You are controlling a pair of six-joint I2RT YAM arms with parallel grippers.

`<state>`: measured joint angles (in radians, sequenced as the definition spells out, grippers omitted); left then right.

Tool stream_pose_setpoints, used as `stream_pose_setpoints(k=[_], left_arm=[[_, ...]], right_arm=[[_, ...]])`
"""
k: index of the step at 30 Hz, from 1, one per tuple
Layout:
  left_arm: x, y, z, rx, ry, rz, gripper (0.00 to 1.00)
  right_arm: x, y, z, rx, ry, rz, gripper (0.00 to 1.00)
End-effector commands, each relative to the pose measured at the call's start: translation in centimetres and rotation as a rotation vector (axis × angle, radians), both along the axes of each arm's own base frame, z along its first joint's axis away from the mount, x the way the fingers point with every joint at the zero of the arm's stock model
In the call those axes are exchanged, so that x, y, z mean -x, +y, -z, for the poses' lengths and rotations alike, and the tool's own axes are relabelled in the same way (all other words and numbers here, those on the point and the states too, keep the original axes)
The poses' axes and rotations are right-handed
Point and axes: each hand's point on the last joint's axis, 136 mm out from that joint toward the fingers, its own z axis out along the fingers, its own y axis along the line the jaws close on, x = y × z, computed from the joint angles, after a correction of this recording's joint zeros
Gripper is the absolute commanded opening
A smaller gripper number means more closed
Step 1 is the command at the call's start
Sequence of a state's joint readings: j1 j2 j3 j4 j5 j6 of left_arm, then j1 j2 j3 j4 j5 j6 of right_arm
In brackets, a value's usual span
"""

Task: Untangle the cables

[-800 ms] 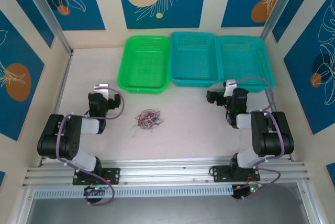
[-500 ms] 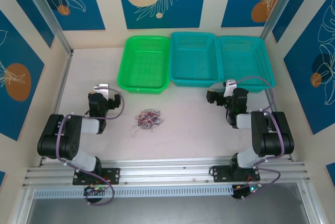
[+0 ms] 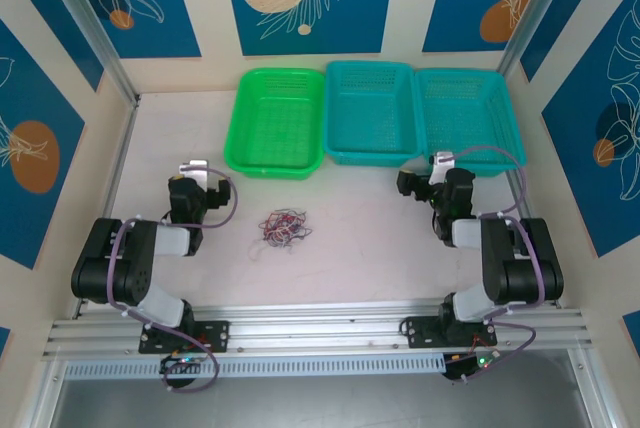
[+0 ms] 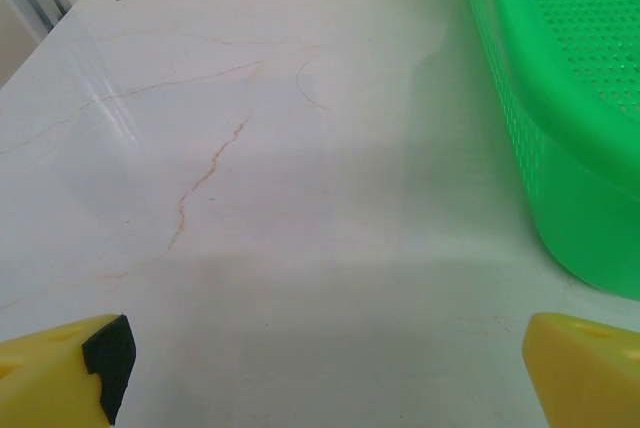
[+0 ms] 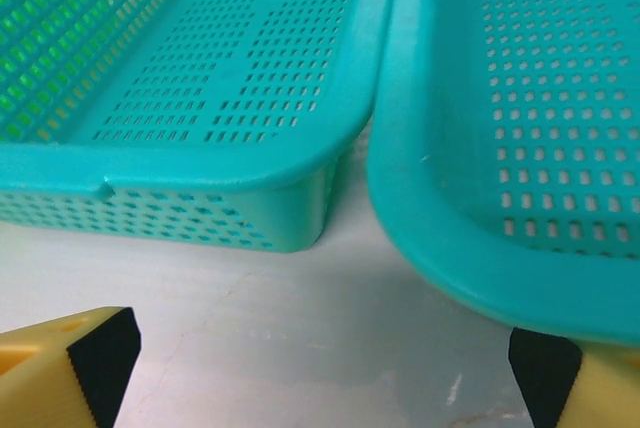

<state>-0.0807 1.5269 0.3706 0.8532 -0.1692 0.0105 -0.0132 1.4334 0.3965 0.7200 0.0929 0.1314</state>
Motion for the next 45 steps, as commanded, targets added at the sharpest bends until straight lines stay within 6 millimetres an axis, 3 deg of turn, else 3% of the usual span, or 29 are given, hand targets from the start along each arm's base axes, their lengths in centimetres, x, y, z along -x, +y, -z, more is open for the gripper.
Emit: stream_pose_setpoints(k=[1, 3, 5, 9, 11, 14, 17, 20, 25, 29, 31, 34, 37, 41, 45], left_arm=[[0.7, 0.4, -2.4, -0.008, -0.078, -0.027, 1.00], [1.5, 0.8, -3.7, -0.014, -0.096, -0.055, 1.00], [2.3, 1.3, -5.0, -0.005, -0.093, -0.096, 1.00], [4.4, 1.1, -8.8, 0.138, -0.106, -0.122, 0.99], [5.5, 0.5, -10.3, 0.226, -0.100, -0.109, 0.95], [7.1, -1.4, -11.5, 0.372, -0.041, -0.051, 0.89], [8.4, -3.9, -11.3, 0.534, 0.073, 0.006, 0.85], [9.5, -7.1, -9.7, 0.608, 0.233, 0.072, 0.83], [10.6, -12.6, -6.2, 0.520, 0.447, 0.174, 0.81], [11.4, -16.8, -3.1, 0.509, 0.571, 0.263, 0.73], [12.0, -17.8, -1.4, 0.489, 0.626, 0.282, 0.70], [12.8, -18.1, 0.5, 0.474, 0.691, 0.277, 0.67], [13.5, -17.7, 1.0, 0.481, 0.697, 0.264, 0.67], [14.2, -15.4, 1.0, 0.421, 0.680, 0.182, 0.65], [15.5, -13.3, 1.9, 0.367, 0.755, 0.075, 0.51]], right_arm=[[1.3, -1.9, -4.0, -0.046, -0.043, 0.139, 0.97], [2.9, -2.3, -6.1, -0.180, 0.018, 0.212, 0.99], [4.2, -1.5, -8.3, -0.298, 0.050, 0.211, 0.99], [6.4, 4.2, -13.5, -0.439, 0.072, -0.045, 1.00], [7.4, 6.8, -14.9, -0.444, 0.124, -0.138, 0.99], [8.9, 11.0, -16.7, -0.439, 0.205, -0.289, 0.99], [10.6, 15.3, -17.6, -0.425, 0.289, -0.436, 0.99], [11.5, 19.2, -17.2, -0.361, 0.367, -0.528, 0.99], [12.7, 24.8, -15.3, -0.251, 0.473, -0.650, 0.97], [12.7, 26.7, -12.4, -0.185, 0.537, -0.666, 0.96], [12.6, 27.0, -11.1, -0.168, 0.560, -0.660, 0.96], [12.8, 27.5, -9.5, -0.150, 0.588, -0.662, 0.96], [13.3, 28.6, -7.3, -0.112, 0.635, -0.676, 0.96], [13.6, 31.3, -4.0, -0.081, 0.691, -0.699, 0.96], [12.9, 34.2, -1.0, -0.029, 0.703, -0.674, 0.95]])
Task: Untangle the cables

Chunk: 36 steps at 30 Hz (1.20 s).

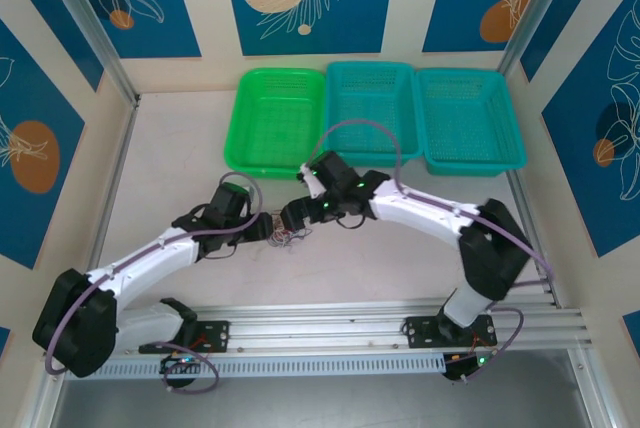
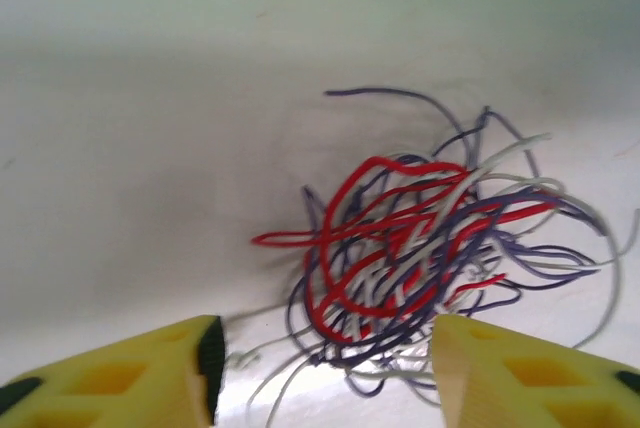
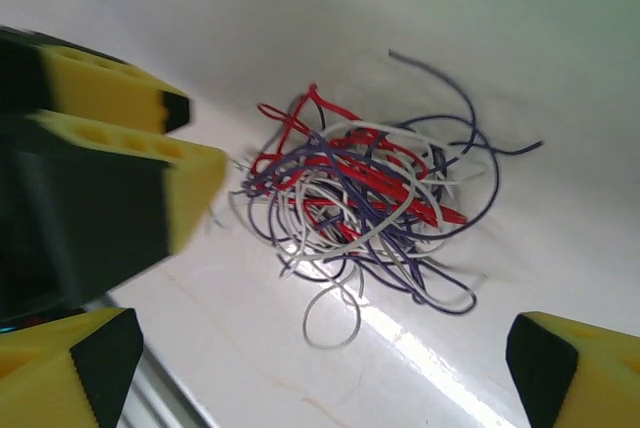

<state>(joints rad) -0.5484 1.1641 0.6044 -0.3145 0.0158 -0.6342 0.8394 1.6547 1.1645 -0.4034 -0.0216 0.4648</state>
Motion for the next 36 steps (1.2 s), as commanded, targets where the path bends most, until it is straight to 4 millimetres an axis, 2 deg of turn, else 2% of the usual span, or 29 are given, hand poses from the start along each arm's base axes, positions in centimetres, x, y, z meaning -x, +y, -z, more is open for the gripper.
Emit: stream_pose_setpoints(k=[1, 4, 7, 13, 17, 21, 24, 25, 28, 30, 36], left_arm=[[1.9, 2.3, 1.4, -0.103, 0.103, -0.068, 0.49], [3.3, 3.1, 2.8, -0.105, 0.174, -0.130, 0.46], [4.2, 2.9, 4.2, -0.075, 0.224, -0.142, 0.46], [4.0, 2.2, 5.8, -0.055, 0.251, -0.145, 0.46], [3.1, 1.8, 6.8, -0.061, 0.259, -0.155, 0.45], [2.6, 2.0, 7.9, -0.106, 0.278, -0.171, 0.31], [2.6, 2.7, 8.3, -0.142, 0.278, -0.191, 0.10], [2.6, 3.1, 8.3, -0.160, 0.272, -0.201, 0.02], [2.2, 4.3, 7.4, -0.203, 0.229, -0.222, 0.00], [1.8, 5.1, 6.3, -0.235, 0.188, -0.234, 0.00], [0.5, 7.8, 2.9, -0.281, 0.080, -0.297, 0.00]], right_arm=[[-1.3, 2.5, 1.4, 0.026, -0.041, 0.022, 0.94], [-2.2, 3.2, 3.2, 0.060, -0.064, 0.046, 0.94], [-2.8, 3.7, 4.4, 0.067, -0.059, 0.053, 0.89], [-2.5, 3.4, 5.7, 0.078, -0.017, 0.043, 0.51], [-1.6, 3.5, 5.9, 0.070, 0.016, 0.011, 0.36], [-1.3, 3.1, 5.8, 0.063, 0.022, 0.018, 0.18], [-1.7, 2.3, 5.2, 0.055, -0.004, 0.059, 0.13], [-2.0, 1.8, 5.0, 0.052, -0.011, 0.081, 0.11], [-3.0, -0.5, 4.7, 0.038, -0.012, 0.178, 0.02], [-3.3, -2.7, 4.7, 0.033, 0.001, 0.252, 0.00], [-2.3, -11.2, 5.8, 0.070, 0.020, 0.473, 0.00]])
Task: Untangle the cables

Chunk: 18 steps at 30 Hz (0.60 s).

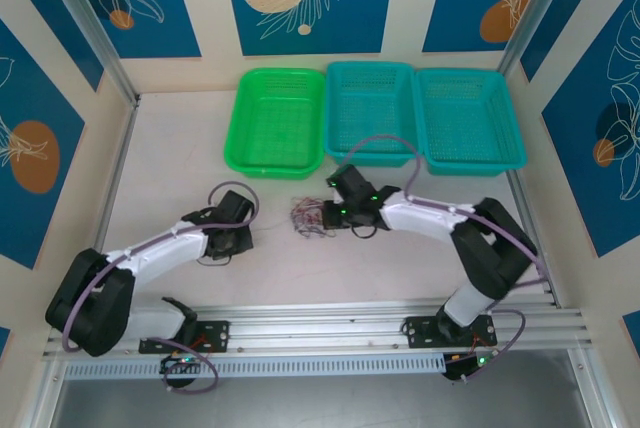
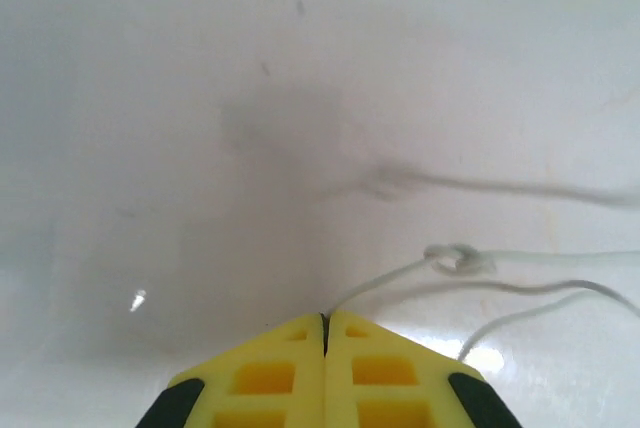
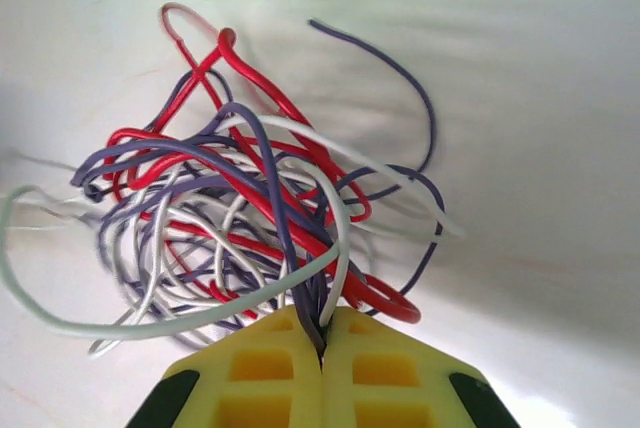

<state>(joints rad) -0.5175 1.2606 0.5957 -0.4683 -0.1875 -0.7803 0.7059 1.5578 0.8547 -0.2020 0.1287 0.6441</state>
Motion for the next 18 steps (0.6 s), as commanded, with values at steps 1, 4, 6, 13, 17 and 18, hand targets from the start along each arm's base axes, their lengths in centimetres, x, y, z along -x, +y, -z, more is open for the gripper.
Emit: stream_pose_setpoints(k=[1, 4, 6, 13, 17, 18], left_arm=[[-1.2, 1.9, -1.9, -0.062, -0.090, -0.023, 0.00], [-2.2, 0.6, -2.8, -0.020, -0.133, 0.052, 0.00], [-2.7, -1.1, -3.2, 0.039, -0.152, 0.120, 0.00], [-3.3, -4.2, -4.9, 0.145, -0.206, 0.259, 0.00], [-3.9, -4.2, -6.1, 0.130, -0.224, 0.264, 0.00], [-4.0, -4.1, -6.2, 0.121, -0.226, 0.260, 0.00]], right_arm=[[0.8, -3.9, 0.5, 0.023, 0.013, 0.125, 0.00], [2.0, -5.1, 1.0, 0.054, 0.034, 0.123, 0.09], [2.3, -4.9, 0.5, 0.066, 0.040, 0.104, 0.19], [0.6, -0.7, -8.3, 0.090, -0.302, -0.014, 0.50], [-0.3, 3.5, -9.1, 0.156, -0.395, -0.072, 0.51], [-0.7, 4.4, -8.6, 0.179, -0.390, -0.077, 0.51]])
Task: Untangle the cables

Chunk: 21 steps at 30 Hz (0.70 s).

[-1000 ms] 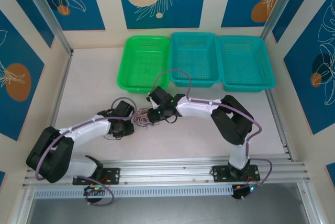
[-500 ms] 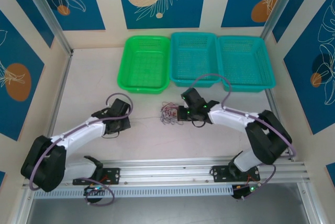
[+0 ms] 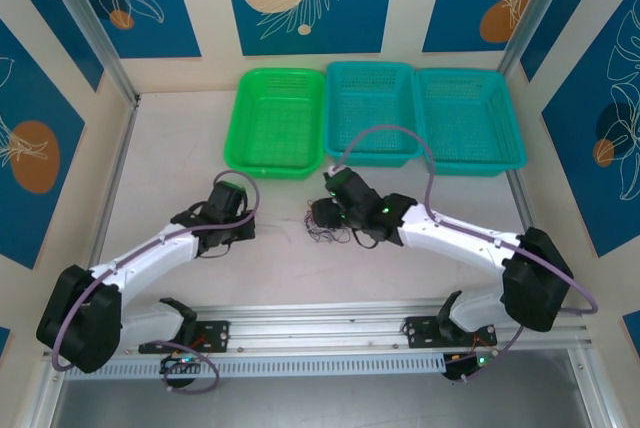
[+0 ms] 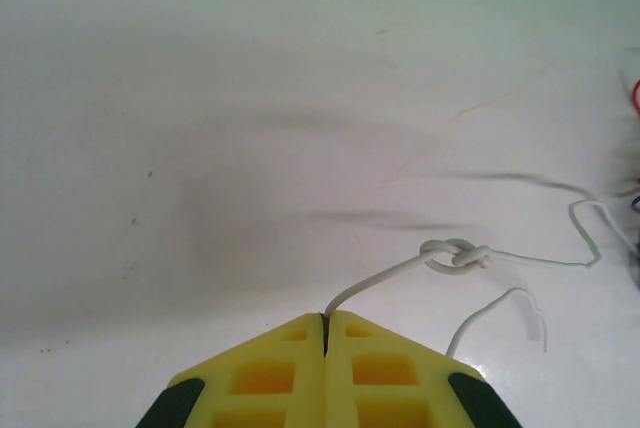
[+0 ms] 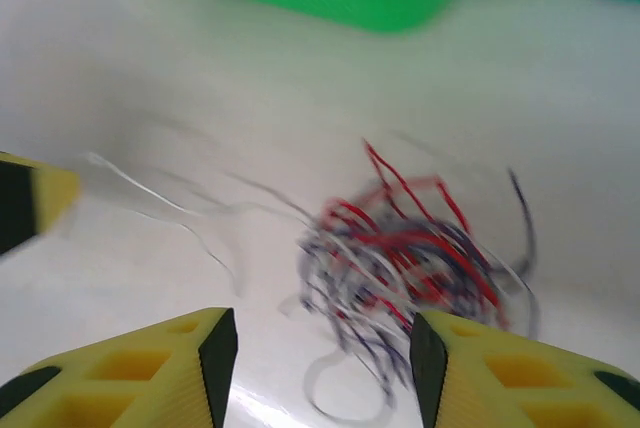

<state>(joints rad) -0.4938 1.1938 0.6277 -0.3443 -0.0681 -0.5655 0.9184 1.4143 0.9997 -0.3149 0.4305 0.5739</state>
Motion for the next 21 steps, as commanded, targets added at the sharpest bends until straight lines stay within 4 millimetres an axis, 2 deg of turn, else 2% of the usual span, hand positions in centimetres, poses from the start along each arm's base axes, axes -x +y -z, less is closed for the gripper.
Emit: stream_pose_setpoints(k=[1, 5, 10, 12, 15, 21], left_arm=[[-1.1, -0.7, -2.6, 0.011, -0.062, 0.026, 0.00], [-1.5, 0.4, -3.7, -0.022, -0.084, -0.028, 0.00], [-1.8, 2.4, -5.8, -0.093, -0.126, -0.101, 0.00], [-2.1, 3.4, -7.0, -0.120, -0.152, -0.129, 0.00], [-2.7, 5.1, -9.3, -0.128, -0.188, -0.178, 0.00], [-3.3, 9.2, -13.2, -0.095, -0.255, -0.308, 0.00]], right_arm=[[-1.9, 1.7, 1.4, 0.135, -0.068, 0.022, 0.51], [-3.3, 2.6, 5.5, 0.250, -0.052, 0.078, 0.51], [-3.5, 0.1, 9.7, 0.387, -0.005, 0.127, 0.48], [-3.0, -1.7, 10.8, 0.424, 0.026, 0.151, 0.45], [-1.8, -5.4, 12.3, 0.438, 0.093, 0.225, 0.42], [0.7, -14.2, 14.0, 0.440, 0.197, 0.455, 0.40]])
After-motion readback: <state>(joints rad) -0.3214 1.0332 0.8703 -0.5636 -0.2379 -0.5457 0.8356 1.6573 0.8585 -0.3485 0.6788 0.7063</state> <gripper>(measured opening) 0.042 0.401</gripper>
